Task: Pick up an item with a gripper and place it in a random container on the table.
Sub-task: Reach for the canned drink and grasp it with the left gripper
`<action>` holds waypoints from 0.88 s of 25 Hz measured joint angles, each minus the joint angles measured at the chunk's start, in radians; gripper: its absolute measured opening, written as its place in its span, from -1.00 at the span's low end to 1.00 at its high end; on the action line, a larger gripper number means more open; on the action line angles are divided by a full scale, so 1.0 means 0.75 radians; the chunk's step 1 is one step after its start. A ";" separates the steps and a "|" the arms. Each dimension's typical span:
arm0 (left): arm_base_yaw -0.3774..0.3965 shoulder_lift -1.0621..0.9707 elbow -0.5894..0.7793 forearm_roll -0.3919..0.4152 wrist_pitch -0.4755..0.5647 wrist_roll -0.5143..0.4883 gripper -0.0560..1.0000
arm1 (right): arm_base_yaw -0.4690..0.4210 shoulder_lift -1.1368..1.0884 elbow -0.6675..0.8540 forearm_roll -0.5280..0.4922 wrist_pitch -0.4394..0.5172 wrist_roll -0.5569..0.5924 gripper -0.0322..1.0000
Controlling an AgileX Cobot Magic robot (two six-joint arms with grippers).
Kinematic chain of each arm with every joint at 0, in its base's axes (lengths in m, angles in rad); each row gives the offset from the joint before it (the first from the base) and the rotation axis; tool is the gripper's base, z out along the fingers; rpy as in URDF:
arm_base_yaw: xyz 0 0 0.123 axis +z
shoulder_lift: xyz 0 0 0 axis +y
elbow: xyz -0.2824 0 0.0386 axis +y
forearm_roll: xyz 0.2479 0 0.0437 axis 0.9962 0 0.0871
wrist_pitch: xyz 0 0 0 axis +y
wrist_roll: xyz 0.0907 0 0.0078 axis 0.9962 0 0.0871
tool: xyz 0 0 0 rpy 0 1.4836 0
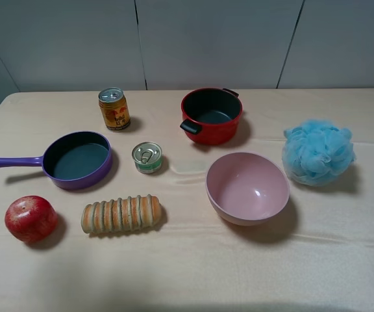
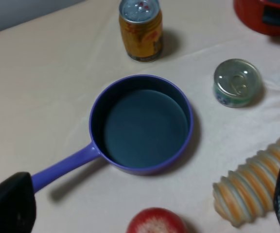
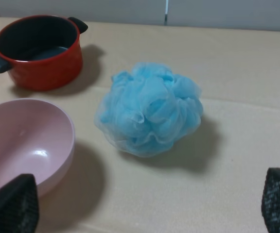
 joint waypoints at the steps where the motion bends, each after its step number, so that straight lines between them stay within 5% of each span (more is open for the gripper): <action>1: 0.000 0.030 -0.007 0.014 -0.020 0.000 0.98 | 0.000 0.000 0.000 0.000 0.000 0.000 0.41; 22: 0.000 0.530 -0.090 0.154 -0.506 0.000 0.98 | 0.000 0.000 0.000 0.000 0.000 0.000 0.41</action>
